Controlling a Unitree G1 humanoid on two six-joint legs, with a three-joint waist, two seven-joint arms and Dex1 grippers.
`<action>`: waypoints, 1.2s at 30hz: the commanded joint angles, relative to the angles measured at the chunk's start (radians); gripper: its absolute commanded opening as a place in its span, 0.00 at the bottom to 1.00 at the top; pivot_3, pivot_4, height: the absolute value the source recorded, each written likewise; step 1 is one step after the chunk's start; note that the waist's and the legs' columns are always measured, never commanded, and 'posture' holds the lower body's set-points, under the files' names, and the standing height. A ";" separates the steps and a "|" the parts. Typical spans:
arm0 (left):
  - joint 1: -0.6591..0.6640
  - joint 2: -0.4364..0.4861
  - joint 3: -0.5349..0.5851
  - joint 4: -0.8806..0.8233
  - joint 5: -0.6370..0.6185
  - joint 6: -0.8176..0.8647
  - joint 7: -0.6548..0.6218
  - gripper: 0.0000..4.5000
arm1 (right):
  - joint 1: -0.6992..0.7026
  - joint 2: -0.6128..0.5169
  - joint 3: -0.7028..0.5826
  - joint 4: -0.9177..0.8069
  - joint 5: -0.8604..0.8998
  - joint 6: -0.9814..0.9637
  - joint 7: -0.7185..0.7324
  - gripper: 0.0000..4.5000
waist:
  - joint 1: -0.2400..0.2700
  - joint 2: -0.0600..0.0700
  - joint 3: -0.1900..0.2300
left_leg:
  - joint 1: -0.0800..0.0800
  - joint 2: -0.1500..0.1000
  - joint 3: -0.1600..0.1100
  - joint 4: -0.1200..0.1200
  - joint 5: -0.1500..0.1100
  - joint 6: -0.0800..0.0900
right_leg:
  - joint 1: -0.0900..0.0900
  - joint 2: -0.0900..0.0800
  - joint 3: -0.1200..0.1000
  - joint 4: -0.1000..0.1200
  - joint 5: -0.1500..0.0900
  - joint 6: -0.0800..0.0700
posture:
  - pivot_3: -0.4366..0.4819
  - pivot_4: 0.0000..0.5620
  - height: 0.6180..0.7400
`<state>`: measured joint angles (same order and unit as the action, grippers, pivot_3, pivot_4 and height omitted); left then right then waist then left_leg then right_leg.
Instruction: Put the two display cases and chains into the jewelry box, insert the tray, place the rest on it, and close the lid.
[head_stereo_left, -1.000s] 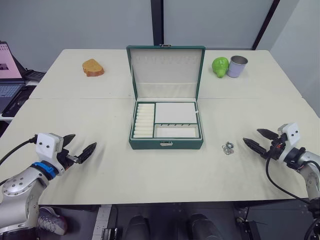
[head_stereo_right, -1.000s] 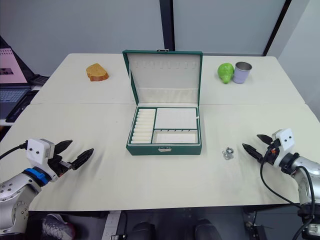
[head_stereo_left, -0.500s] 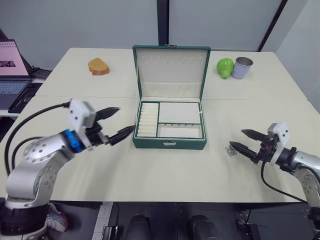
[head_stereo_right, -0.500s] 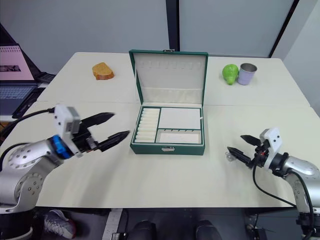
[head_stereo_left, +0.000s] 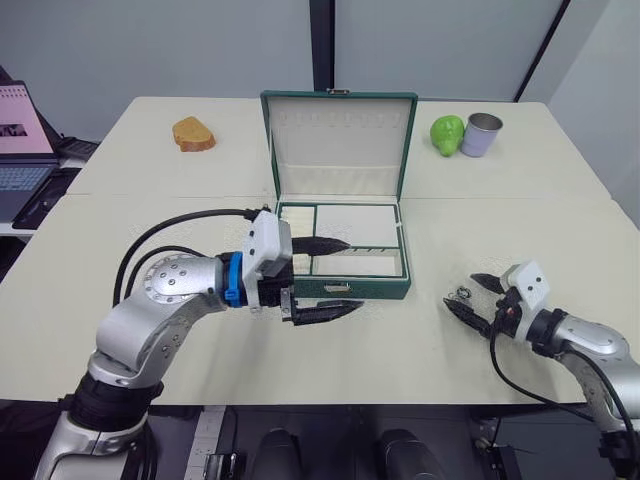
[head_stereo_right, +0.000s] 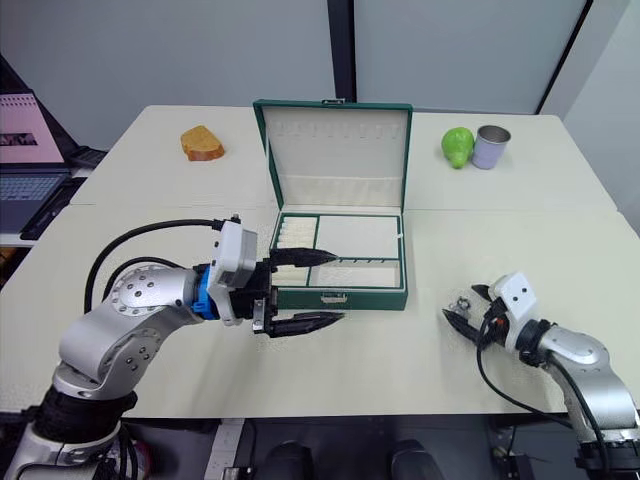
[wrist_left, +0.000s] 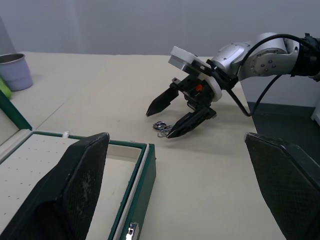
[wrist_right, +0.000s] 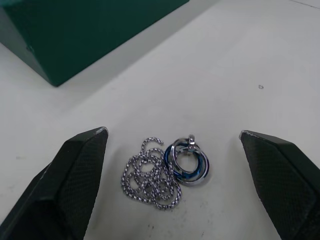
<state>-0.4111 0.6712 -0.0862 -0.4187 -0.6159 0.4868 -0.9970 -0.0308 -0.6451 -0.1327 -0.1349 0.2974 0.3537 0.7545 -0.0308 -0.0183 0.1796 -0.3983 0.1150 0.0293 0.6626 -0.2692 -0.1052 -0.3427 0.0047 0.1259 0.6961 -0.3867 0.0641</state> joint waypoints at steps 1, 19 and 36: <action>-0.023 -0.016 -0.001 -0.004 0.017 -0.030 -0.007 1.00 | 0.016 0.000 0.014 -0.002 -0.018 -0.025 -0.001 0.99 | 0.001 0.000 0.000 | 0.000 0.000 0.000 0.000 0.000 0.000 | 0.000 0.000 0.000 0.000 0.000 0.000 | 0.48 0.27 1.00; -0.034 -0.066 -0.007 -0.012 0.052 -0.029 0.027 1.00 | -0.008 0.018 0.076 0.161 -0.088 -0.048 -0.018 0.50 | -0.001 -0.008 -0.006 | 0.007 0.000 -0.001 0.000 0.000 0.000 | 0.008 0.000 0.000 -0.001 0.000 0.000 | 0.48 0.27 1.00; -0.050 -0.089 -0.008 0.008 0.059 -0.042 0.027 1.00 | -0.014 0.028 0.058 0.182 -0.074 -0.071 -0.041 0.19 | 0.001 -0.013 -0.010 | 0.008 0.000 -0.001 0.000 0.000 0.000 | 0.010 0.000 0.000 -0.002 0.000 0.000 | 0.48 0.27 1.00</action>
<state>-0.4444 0.5862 -0.1023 -0.3955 -0.5604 0.4666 -0.9712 -0.0646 -0.6191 -0.0787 -0.0132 0.2527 0.2576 0.7354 -0.0295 -0.0311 0.1700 -0.3903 0.1152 0.0286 0.6625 -0.2693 -0.1052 -0.3331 0.0049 0.1260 0.6945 -0.3867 0.0641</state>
